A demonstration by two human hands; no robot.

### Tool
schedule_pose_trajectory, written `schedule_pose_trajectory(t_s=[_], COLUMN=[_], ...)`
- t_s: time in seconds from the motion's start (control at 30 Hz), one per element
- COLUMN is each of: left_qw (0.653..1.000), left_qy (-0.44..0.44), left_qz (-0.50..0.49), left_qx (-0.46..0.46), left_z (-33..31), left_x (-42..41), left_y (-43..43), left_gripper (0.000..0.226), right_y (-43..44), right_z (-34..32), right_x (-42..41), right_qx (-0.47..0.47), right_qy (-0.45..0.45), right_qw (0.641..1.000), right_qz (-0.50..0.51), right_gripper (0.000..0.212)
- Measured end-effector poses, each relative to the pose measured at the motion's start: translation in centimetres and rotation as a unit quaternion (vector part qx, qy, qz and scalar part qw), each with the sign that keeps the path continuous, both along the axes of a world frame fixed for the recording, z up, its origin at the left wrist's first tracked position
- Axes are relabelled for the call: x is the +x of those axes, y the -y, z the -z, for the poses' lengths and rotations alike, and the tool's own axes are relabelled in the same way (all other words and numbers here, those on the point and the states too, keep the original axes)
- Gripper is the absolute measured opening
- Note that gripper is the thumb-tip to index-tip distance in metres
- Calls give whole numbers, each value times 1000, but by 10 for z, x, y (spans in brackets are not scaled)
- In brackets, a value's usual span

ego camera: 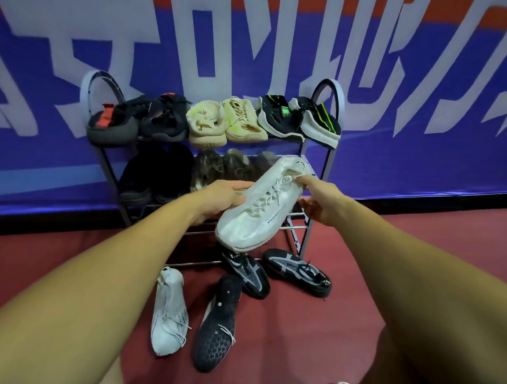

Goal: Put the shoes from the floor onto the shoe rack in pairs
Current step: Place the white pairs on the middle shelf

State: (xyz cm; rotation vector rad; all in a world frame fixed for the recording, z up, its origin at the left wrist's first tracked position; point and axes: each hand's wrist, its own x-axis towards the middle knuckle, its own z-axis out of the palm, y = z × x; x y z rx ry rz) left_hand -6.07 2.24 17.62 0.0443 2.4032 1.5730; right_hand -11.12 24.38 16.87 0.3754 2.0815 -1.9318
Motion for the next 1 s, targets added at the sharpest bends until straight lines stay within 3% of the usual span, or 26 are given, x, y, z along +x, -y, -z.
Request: schedule_pose_trajectory(t_s=[0.2, 0.43, 0.6, 0.83, 1.0], left_qw=[996, 993, 990, 976, 956], left_qy=[3, 5, 0, 15, 22], left_qz=[-86, -106, -137, -206, -248], left_qx=[-15, -46, -33, 63, 158], left_z=[2, 8, 15, 17, 17], left_x=[-12, -14, -23, -35, -44], left_y=[15, 19, 14, -10, -37], left_gripper=[20, 14, 13, 13, 20], right_y=[12, 15, 12, 10, 8], right_z=[5, 6, 6, 4, 4], right_x=[-9, -8, -7, -4, -2], right_qx=[-7, -2, -22, -29, 14], right_qy=[24, 30, 9, -18, -33], right_qw=[998, 998, 999, 999, 999], right_qz=[52, 54, 33, 4, -1], right_gripper=[24, 37, 27, 37, 31])
